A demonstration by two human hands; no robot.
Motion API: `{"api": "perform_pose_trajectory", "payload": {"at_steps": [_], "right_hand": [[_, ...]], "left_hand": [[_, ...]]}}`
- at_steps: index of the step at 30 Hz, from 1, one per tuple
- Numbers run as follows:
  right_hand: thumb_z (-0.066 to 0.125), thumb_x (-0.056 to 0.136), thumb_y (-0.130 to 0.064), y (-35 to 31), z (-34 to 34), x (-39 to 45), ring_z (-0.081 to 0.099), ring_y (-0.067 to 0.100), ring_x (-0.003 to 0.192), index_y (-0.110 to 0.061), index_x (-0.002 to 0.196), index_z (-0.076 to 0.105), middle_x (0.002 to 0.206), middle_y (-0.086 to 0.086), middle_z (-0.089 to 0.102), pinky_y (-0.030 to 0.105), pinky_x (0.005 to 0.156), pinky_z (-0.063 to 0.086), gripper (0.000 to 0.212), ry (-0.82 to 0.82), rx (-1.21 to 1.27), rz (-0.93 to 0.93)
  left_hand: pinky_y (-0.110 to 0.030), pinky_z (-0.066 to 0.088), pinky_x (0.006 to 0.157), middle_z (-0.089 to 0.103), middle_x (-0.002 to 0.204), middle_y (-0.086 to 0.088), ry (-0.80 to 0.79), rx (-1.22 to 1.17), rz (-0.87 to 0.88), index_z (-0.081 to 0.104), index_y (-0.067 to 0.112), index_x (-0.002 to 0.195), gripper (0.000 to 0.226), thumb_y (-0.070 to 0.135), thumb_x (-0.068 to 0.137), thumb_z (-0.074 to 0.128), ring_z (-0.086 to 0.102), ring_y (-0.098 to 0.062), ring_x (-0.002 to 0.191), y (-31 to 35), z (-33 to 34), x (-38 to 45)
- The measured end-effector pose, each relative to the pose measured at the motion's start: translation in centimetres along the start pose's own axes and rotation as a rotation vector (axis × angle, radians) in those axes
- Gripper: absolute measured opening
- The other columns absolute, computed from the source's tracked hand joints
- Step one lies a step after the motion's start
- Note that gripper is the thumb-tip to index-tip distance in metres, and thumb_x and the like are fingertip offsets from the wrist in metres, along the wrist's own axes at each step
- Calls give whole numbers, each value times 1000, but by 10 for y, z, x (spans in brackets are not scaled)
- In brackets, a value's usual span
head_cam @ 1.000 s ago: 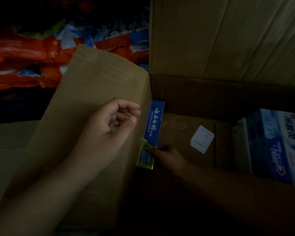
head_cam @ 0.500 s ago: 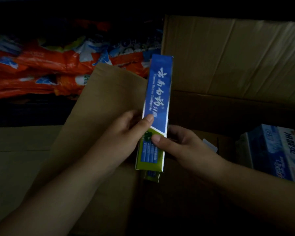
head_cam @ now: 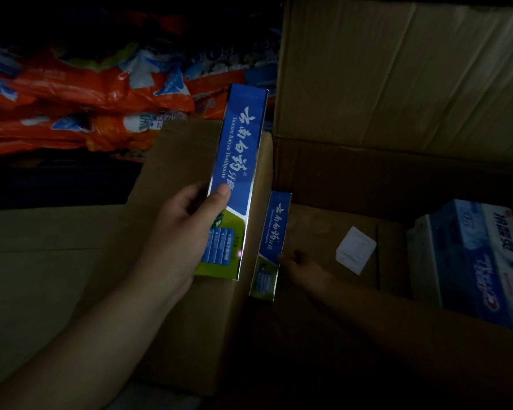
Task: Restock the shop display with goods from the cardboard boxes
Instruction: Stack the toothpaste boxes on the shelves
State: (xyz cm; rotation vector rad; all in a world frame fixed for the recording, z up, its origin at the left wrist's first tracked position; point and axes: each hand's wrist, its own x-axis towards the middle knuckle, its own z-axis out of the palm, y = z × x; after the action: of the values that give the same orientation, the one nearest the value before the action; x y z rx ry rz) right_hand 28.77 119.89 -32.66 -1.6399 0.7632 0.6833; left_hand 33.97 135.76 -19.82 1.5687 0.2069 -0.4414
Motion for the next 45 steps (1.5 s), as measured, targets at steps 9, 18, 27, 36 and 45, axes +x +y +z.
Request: {"api": "perform_pose_trajectory", "payload": {"at_steps": [9, 18, 27, 36, 45], "right_hand": [[64, 91, -21, 10, 16, 16, 65, 23, 98, -3, 126, 56, 118, 10, 64, 35, 85, 55, 40, -41, 361, 117], [62, 90, -22, -10, -23, -11, 66, 22, 103, -13, 124, 55, 115, 7, 67, 36, 87, 55, 36, -162, 338, -18], [69, 77, -22, -81, -57, -86, 71, 11, 84, -14, 101, 62, 88, -5, 75, 27, 74, 58, 27, -341, 282, -456], [64, 71, -28, -104, -36, -85, 70, 22, 96, -14, 108, 62, 104, 6, 73, 28, 79, 59, 40, -284, 189, -591], [55, 91, -33, -77, -35, -50, 68, 12, 91, -28, 113, 58, 98, -4, 68, 23, 71, 52, 23, 26, 198, -551]], "left_hand": [[-22, 55, 54, 74, 77, 5, 9, -1, 11, 64, 25, 99, 16, 33, 86, 59, 70, -8, 66, -5, -2, 3], [-22, 56, 52, 73, 71, 5, -19, -59, 8, 64, 25, 95, 12, 31, 86, 58, 70, -8, 62, -3, -6, 2], [-26, 55, 58, 75, 89, 3, -32, -68, 23, 64, 27, 105, 28, 37, 80, 59, 72, -13, 77, -2, -5, 2], [-28, 56, 65, 75, 97, -2, -142, -140, -79, 60, 20, 119, 73, 58, 59, 74, 72, -15, 86, 0, -7, 2], [-20, 52, 50, 72, 68, 4, -147, -216, 33, 63, 17, 94, 37, 12, 59, 75, 69, -7, 60, 0, -3, -4]]}}
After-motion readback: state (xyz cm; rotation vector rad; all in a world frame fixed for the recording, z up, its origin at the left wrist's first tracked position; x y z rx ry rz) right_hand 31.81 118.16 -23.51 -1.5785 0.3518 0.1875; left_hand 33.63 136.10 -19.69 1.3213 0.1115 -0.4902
